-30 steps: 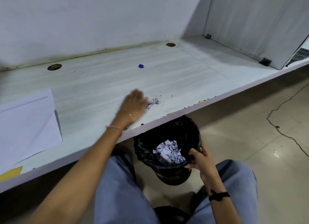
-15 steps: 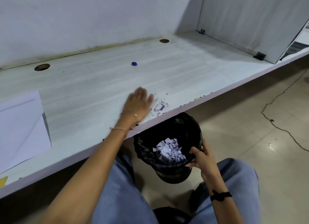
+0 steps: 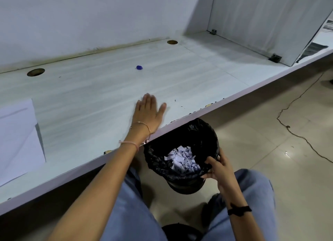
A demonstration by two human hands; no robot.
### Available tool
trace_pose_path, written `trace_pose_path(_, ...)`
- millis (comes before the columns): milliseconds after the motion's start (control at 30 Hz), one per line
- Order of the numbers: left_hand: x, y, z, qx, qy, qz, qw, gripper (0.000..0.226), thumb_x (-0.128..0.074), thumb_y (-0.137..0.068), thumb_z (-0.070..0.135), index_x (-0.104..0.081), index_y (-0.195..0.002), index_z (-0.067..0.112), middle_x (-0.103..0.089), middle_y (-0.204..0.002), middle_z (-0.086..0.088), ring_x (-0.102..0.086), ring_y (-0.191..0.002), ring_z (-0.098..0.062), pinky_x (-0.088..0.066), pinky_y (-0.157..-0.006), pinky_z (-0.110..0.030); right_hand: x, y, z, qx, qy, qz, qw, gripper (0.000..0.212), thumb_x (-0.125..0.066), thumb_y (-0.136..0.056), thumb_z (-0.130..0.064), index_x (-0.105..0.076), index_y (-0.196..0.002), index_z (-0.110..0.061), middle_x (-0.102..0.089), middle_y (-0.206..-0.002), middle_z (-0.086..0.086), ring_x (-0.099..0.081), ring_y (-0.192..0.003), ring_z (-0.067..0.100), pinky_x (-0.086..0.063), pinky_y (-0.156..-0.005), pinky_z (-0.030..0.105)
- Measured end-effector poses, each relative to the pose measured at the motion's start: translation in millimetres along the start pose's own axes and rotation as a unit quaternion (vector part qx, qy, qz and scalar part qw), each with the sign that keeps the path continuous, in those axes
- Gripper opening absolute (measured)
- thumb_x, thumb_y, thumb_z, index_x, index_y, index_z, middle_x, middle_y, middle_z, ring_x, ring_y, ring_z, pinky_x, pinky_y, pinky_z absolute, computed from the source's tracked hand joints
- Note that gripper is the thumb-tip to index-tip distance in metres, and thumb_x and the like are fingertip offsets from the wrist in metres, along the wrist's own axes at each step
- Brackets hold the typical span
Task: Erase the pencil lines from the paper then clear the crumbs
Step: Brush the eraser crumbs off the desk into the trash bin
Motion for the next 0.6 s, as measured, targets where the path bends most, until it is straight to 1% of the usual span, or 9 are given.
trace_pose_path(67,-10,5,30,-0.063,-0.035,0.003,0.997,0.065,-0.012,-0.104,0.043,-0.007,-0.155,0.003,-0.004,-0.163,-0.016,-0.001,-0.151,-0.023,-0.003,-0.122,-0.037,2,-2,-2,0.003,-0.002,0.007,1.0,0.048,-0.046,-0.092,0.005,-0.049,-0.133,-0.021,-0.059,-0.087,0.005,-0.056,-0.055,0.018,-0.056,-0.044,0.03)
trace_pose_path(100,-15,14,54,-0.112,-0.018,0.004,0.993,0.065,-0.013,-0.104,0.044,-0.009,-0.154,0.003,-0.007,-0.163,-0.016,-0.004,-0.151,-0.023,-0.004,-0.122,-0.037,2,-3,-3,0.004,-0.006,0.013,1.0,0.048,-0.046,-0.092,0.005,-0.049,-0.133,-0.021,-0.06,-0.088,0.004,-0.057,-0.056,0.017,-0.055,-0.043,0.03)
trace_pose_path(233,-34,68,120,-0.25,0.072,-0.085,0.962,0.063,-0.013,-0.105,0.045,0.001,-0.156,0.01,0.006,-0.163,-0.005,0.007,-0.15,-0.013,0.007,-0.122,-0.033,6,-2,-6,0.017,-0.026,0.021,0.999,0.046,-0.045,-0.095,0.004,-0.047,-0.135,-0.021,-0.063,-0.101,0.004,-0.064,-0.063,0.018,-0.054,-0.041,0.027)
trace_pose_path(300,-19,68,112,-0.263,0.103,-0.052,0.958,0.064,-0.017,-0.104,0.045,0.005,-0.155,0.014,0.012,-0.161,0.001,0.01,-0.148,-0.006,0.011,-0.121,-0.029,9,-1,-7,0.018,-0.035,0.021,0.999,0.046,-0.045,-0.096,0.004,-0.048,-0.134,-0.021,-0.063,-0.108,0.008,-0.062,-0.07,0.021,-0.054,-0.042,0.027)
trace_pose_path(400,13,20,52,-0.161,0.119,0.041,0.979,0.063,-0.02,-0.104,0.043,0.001,-0.155,0.013,0.011,-0.158,0.005,0.009,-0.147,-0.006,0.009,-0.12,-0.031,15,-3,-4,0.014,-0.038,0.026,0.999,0.045,-0.046,-0.095,0.005,-0.049,-0.133,-0.018,-0.061,-0.106,0.011,-0.06,-0.074,0.023,-0.053,-0.041,0.027)
trace_pose_path(467,20,-23,-9,-0.033,0.048,0.047,0.997,0.062,-0.019,-0.105,0.04,-0.003,-0.156,0.007,0.006,-0.163,-0.006,0.006,-0.151,-0.015,0.004,-0.121,-0.038,16,-4,-3,0.011,-0.03,0.032,0.999,0.046,-0.045,-0.093,0.007,-0.05,-0.132,-0.017,-0.058,-0.094,0.008,-0.057,-0.069,0.022,-0.053,-0.04,0.026)
trace_pose_path(533,16,-54,-53,0.072,0.003,0.03,0.997,0.065,-0.015,-0.105,0.043,-0.008,-0.155,0.003,0.0,-0.164,-0.014,0.002,-0.151,-0.022,0.002,-0.121,-0.042,17,-5,-2,0.012,-0.022,0.036,0.999,0.048,-0.045,-0.092,0.009,-0.05,-0.131,-0.019,-0.055,-0.088,0.007,-0.053,-0.066,0.021,-0.053,-0.04,0.028)
trace_pose_path(567,14,-63,-59,0.088,-0.002,0.024,0.996,0.065,-0.015,-0.105,0.043,-0.01,-0.155,0.002,-0.004,-0.163,-0.015,0.0,-0.151,-0.024,0.0,-0.121,-0.042,17,-5,-2,0.011,-0.019,0.037,0.999,0.049,-0.045,-0.091,0.009,-0.051,-0.131,-0.019,-0.055,-0.087,0.007,-0.053,-0.066,0.021,-0.053,-0.04,0.028)
trace_pose_path(600,11,-71,-53,0.07,-0.003,0.028,0.997,0.062,-0.016,-0.106,0.04,-0.014,-0.154,0.002,-0.007,-0.163,-0.017,-0.003,-0.151,-0.027,-0.005,-0.121,-0.043,18,-6,-2,0.011,-0.018,0.038,0.999,0.05,-0.045,-0.091,0.009,-0.051,-0.131,-0.019,-0.055,-0.086,0.007,-0.054,-0.066,0.022,-0.054,-0.04,0.029)
Point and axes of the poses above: each hand's wrist, its own y-axis away from the middle knuckle, its own x-axis out of the back of the hand, z = x × y, the point moved 7 cm from there along -y, towards the middle knuckle
